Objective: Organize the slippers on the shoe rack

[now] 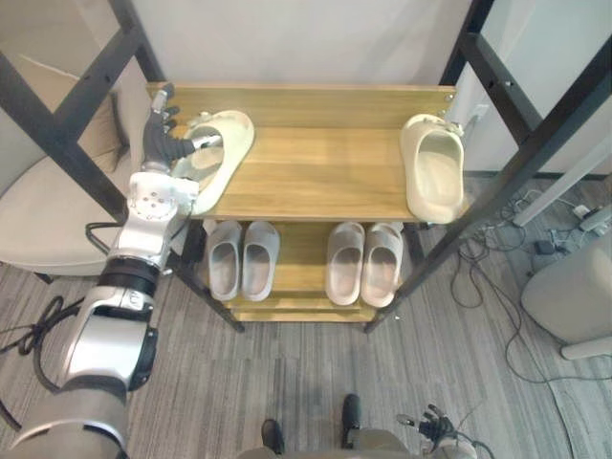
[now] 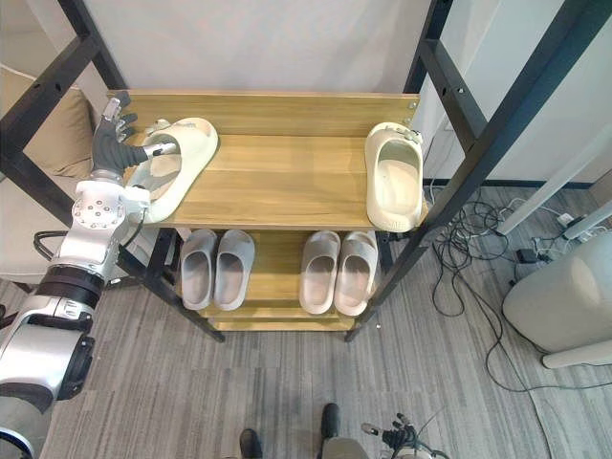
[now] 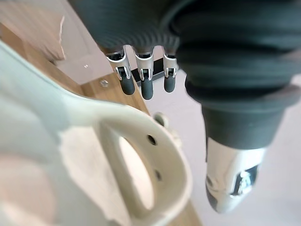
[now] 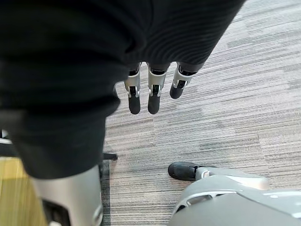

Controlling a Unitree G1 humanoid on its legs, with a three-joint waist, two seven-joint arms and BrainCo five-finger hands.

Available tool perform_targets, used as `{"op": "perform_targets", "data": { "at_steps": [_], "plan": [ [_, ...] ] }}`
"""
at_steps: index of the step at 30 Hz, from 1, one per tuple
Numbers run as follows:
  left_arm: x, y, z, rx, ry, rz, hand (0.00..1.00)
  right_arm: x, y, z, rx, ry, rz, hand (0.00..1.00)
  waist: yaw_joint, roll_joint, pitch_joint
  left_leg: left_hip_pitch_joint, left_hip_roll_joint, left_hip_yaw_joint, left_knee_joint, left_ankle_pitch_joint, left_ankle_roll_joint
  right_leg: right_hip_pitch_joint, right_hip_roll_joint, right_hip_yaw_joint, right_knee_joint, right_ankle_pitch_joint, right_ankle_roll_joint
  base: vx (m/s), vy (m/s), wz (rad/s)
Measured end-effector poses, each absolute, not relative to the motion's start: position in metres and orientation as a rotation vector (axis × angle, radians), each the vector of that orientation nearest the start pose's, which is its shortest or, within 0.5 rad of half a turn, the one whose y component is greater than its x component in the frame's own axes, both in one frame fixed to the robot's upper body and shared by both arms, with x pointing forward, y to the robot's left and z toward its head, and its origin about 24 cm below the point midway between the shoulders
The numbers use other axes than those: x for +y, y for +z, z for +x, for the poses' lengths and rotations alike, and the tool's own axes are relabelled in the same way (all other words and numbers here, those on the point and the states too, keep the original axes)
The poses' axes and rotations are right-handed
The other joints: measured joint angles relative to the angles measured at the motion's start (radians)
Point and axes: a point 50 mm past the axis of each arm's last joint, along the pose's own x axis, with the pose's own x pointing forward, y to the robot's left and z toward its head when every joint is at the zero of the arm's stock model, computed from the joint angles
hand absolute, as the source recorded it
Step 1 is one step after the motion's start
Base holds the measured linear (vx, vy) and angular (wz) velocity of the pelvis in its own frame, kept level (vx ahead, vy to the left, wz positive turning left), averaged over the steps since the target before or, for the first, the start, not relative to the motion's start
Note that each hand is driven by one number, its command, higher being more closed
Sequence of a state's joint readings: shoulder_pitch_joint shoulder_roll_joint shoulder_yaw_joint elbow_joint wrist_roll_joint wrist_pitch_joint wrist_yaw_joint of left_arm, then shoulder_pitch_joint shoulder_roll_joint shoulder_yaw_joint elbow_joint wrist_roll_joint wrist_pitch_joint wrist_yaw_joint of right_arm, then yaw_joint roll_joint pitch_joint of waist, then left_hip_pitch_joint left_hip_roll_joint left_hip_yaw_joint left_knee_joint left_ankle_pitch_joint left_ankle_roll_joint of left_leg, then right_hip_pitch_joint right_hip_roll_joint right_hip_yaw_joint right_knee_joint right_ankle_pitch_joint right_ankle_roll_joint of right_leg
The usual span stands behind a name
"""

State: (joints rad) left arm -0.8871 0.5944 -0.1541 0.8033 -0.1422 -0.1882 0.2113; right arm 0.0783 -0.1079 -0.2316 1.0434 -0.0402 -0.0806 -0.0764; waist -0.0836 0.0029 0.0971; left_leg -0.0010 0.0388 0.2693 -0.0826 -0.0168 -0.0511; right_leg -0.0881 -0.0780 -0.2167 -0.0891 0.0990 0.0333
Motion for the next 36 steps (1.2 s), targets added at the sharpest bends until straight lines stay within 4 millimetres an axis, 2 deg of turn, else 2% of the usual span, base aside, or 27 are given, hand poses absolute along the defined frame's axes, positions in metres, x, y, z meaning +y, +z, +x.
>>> {"op": "perform_targets", "data": {
  "at_steps": [13,19,20,29,36],
  "plan": [
    [0.265,0.223,0.394,-0.29,0.295,0.599,0.0,-0.228,-0.153,0.098,1.016,-0.377,0.004,0.0,0.019,0.001,0.016,-0.018,0.003,0.036,-0.003,-0.001,-0.001,-0.036,0.006,0.033,0.0,0.008,-0.006,-0.03,-0.015,-0.07],
    [0.259,0.231,0.4,-0.261,0.287,0.757,0.0,-0.219,-0.151,0.111,0.981,-0.36,0.028,0.0,0.03,0.002,0.016,-0.032,0.002,0.045,-0.003,0.0,-0.001,-0.053,0.006,0.039,0.0,0.012,-0.008,-0.02,-0.012,-0.04],
    [0.257,0.231,0.402,-0.252,0.281,0.797,1.0,-0.217,-0.151,0.115,0.973,-0.355,0.031,0.0,0.031,0.002,0.016,-0.033,0.002,0.045,-0.004,0.0,-0.001,-0.055,0.006,0.039,0.001,0.012,-0.008,0.0,0.0,0.0],
    [0.252,0.238,0.406,-0.239,0.284,0.884,1.0,-0.211,-0.151,0.117,0.969,-0.333,0.028,0.0,0.036,0.002,0.015,-0.032,0.001,0.052,-0.01,0.0,-0.001,-0.058,0.005,0.043,0.001,0.012,-0.008,0.0,0.0,0.0],
    [0.25,0.243,0.407,-0.254,0.285,0.884,1.0,-0.21,-0.151,0.119,0.967,-0.326,0.023,0.0,0.034,0.001,0.014,-0.028,-0.003,0.053,-0.017,0.0,-0.001,-0.059,0.003,0.045,0.0,0.013,-0.008,0.0,0.0,0.0]
  ]
}}
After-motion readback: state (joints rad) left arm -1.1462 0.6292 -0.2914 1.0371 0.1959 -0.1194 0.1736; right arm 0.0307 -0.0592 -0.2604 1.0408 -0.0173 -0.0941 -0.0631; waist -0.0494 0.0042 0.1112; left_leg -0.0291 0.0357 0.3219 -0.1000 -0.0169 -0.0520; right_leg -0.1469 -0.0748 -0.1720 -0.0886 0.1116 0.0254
